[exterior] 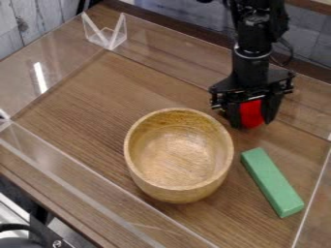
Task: Move the red fruit to the left
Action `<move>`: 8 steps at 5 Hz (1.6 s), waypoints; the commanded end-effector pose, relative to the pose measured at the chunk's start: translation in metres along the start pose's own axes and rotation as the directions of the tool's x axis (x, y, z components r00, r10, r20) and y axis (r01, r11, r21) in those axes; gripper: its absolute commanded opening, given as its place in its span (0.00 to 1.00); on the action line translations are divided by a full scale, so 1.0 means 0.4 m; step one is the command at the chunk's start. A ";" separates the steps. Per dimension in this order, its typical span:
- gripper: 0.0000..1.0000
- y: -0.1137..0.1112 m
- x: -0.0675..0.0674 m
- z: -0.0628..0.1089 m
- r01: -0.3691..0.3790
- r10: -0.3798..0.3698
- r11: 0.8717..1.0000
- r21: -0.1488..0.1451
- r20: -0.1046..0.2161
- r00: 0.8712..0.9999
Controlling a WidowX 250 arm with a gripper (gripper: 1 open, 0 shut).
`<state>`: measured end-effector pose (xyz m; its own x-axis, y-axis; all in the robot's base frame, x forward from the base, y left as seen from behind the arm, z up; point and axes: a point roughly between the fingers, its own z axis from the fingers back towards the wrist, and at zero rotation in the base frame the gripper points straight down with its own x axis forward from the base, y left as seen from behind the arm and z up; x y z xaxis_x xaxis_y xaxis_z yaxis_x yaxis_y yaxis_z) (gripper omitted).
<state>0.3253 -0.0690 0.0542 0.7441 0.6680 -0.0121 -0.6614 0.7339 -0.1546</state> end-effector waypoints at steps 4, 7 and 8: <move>0.00 0.017 0.024 0.259 0.023 -0.027 0.989 -0.147 -0.025 0.999; 1.00 -0.019 -0.007 0.159 0.066 -0.070 0.990 -0.127 -0.027 0.997; 1.00 -0.040 -0.008 0.107 0.140 -0.144 0.983 -0.121 -0.028 0.989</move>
<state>0.3196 -0.0759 0.0796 0.8269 0.5580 -0.0693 -0.5577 0.7982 -0.2278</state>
